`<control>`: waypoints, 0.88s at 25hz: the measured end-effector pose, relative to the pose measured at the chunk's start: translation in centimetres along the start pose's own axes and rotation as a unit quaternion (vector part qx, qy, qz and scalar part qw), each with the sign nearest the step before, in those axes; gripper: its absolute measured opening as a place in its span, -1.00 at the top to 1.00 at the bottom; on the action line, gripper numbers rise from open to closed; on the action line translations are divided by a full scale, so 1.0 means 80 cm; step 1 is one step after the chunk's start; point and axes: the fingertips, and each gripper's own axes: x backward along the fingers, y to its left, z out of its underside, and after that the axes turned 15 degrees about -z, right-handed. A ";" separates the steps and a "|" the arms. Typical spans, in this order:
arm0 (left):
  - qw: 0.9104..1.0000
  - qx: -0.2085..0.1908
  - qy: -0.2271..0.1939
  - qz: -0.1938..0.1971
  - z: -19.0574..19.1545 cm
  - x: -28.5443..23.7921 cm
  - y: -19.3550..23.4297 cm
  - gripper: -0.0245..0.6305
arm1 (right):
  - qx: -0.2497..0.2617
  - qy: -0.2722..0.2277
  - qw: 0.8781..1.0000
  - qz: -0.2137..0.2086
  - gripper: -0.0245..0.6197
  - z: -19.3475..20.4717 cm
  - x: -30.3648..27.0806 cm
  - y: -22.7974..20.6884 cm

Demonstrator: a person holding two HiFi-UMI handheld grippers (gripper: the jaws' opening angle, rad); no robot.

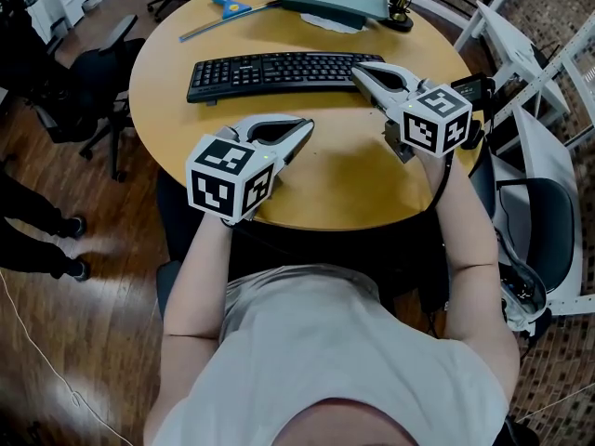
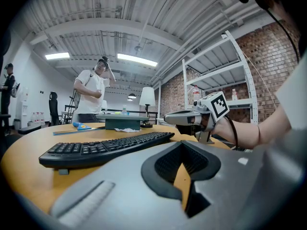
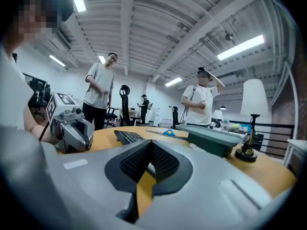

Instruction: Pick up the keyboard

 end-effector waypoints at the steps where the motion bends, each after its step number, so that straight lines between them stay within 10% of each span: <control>1: 1.000 0.000 0.000 0.000 0.000 0.000 0.000 0.92 | -0.017 -0.001 1.000 -0.008 0.92 0.005 -0.002 0.004; 7: 1.000 0.000 0.000 0.000 0.000 0.000 -0.001 0.92 | -0.114 -0.007 0.992 -0.056 0.92 0.033 -0.011 0.027; 22: 1.000 0.004 -0.004 0.000 -0.002 0.004 0.002 0.92 | -0.126 -0.007 0.989 -0.080 0.92 0.045 -0.019 0.044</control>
